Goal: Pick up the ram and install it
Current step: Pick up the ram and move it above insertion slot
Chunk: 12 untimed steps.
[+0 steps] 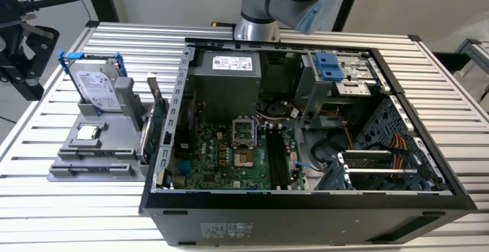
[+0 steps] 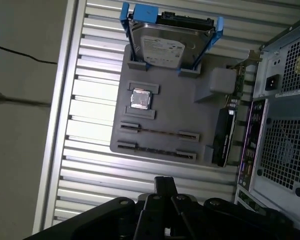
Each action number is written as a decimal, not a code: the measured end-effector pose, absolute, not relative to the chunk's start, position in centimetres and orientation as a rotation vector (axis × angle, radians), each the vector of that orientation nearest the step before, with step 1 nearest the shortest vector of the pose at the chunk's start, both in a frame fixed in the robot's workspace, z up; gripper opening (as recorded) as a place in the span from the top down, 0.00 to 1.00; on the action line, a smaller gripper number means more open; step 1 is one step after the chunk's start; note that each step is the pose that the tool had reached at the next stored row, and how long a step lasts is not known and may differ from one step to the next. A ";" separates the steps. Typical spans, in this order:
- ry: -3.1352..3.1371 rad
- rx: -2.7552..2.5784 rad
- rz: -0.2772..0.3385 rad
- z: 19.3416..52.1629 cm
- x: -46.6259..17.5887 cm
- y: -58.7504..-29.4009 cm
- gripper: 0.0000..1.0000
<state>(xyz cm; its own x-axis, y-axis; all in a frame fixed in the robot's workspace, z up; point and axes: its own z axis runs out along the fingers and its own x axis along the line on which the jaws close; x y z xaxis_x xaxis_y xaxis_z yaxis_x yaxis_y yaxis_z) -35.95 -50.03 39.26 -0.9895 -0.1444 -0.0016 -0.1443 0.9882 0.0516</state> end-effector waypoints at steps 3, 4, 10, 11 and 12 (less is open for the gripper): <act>-3.129 0.243 -0.081 39.3 -36.0 -50.0 1.00; -3.128 0.249 -0.081 39.3 -35.9 -50.0 1.00; -3.124 0.286 -0.081 39.3 -36.0 -50.0 1.00; -3.124 0.290 -0.081 39.3 -36.0 -50.0 1.00; -3.123 0.295 -0.081 39.3 -35.9 -50.0 1.00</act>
